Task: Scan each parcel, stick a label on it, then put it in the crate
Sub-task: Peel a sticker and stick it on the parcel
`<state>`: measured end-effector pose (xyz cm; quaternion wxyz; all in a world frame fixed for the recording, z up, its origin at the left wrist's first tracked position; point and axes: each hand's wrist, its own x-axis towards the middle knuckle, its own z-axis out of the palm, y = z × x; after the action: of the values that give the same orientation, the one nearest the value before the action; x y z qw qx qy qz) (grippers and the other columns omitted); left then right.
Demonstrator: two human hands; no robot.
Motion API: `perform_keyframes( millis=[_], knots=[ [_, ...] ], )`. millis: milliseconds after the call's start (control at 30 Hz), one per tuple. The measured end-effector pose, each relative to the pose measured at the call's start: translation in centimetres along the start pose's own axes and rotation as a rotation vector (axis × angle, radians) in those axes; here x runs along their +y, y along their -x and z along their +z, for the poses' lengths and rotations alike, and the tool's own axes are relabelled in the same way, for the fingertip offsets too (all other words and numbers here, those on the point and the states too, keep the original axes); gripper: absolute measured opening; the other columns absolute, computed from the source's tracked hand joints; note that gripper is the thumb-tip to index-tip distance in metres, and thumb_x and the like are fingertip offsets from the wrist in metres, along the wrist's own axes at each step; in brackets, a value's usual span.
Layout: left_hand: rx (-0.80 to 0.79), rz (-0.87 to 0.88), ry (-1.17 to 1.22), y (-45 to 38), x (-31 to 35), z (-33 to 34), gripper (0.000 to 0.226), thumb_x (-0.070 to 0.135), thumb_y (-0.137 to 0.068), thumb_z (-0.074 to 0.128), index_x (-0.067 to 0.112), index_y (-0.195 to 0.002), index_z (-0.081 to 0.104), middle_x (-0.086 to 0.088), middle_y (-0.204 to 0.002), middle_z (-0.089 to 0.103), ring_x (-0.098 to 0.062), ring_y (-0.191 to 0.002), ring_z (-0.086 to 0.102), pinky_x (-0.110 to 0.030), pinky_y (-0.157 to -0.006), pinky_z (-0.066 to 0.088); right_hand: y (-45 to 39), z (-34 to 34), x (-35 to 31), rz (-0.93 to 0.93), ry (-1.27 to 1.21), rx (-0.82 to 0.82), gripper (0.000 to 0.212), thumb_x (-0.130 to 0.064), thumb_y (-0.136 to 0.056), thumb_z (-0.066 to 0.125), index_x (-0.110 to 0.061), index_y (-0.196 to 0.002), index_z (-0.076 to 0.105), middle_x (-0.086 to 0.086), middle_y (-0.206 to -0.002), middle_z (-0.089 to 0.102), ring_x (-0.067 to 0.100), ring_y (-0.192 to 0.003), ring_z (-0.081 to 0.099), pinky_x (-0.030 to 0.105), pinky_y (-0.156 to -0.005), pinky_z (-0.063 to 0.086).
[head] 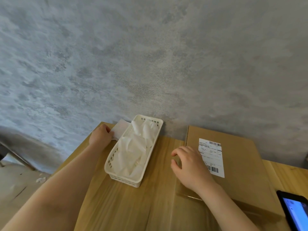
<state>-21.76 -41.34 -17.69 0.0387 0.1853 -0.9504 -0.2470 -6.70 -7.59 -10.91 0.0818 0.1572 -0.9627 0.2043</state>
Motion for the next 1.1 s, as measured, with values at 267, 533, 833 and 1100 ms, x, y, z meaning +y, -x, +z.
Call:
perform_keyframes(
  millis=[267, 533, 833, 1100],
  knots=[
    [0.092, 0.038, 0.067, 0.3, -0.3, -0.4, 0.023, 0.029, -0.1, 0.047, 0.016, -0.103, 0.065, -0.004, -0.088, 0.063, -0.025, -0.082, 0.059, -0.033, -0.061, 0.044, 0.1, 0.0, -0.1, 0.0, -0.003, 0.012, 0.023, -0.031, -0.098, 0.05, -0.022, -0.116, 0.06, -0.012, -0.117, 0.056, 0.007, -0.114, 0.046, 0.024, -0.106, 0.031],
    [0.162, 0.062, 0.49, 3.8, 3.9, -5.6, 0.016, 0.024, -0.096, 0.055, 0.015, -0.097, 0.068, 0.0, -0.09, 0.071, -0.019, -0.068, 0.059, -0.027, -0.055, 0.041, -0.1, -0.1, 0.6, 0.094, -0.218, 0.021, 0.012, -0.03, -0.096, 0.055, -0.031, -0.105, 0.062, -0.021, -0.104, 0.058, 0.003, -0.102, 0.052, 0.021, -0.09, 0.041],
    [-0.081, 0.278, 0.635, 15.0, 10.3, -8.5, 0.009, 0.021, -0.09, 0.066, 0.014, -0.086, 0.069, 0.0, -0.068, 0.064, -0.006, -0.05, 0.043, -0.024, -0.052, 0.035, 1.8, -3.3, 0.2, 0.194, -0.667, 0.222, 0.016, -0.014, -0.095, 0.058, -0.028, -0.097, 0.065, -0.012, -0.095, 0.068, 0.002, -0.09, 0.06, 0.011, -0.076, 0.046],
    [-0.36, 0.437, 0.625, 23.8, 13.4, -4.2, 0.011, 0.031, -0.091, 0.068, 0.024, -0.083, 0.07, 0.001, -0.067, 0.067, -0.005, -0.061, 0.059, -0.019, -0.065, 0.048, 5.0, -3.8, -0.7, 0.327, -0.883, 0.103, 0.013, -0.033, -0.094, 0.062, -0.026, -0.102, 0.07, -0.015, -0.097, 0.075, -0.001, -0.091, 0.068, 0.017, -0.078, 0.05]
  ],
)
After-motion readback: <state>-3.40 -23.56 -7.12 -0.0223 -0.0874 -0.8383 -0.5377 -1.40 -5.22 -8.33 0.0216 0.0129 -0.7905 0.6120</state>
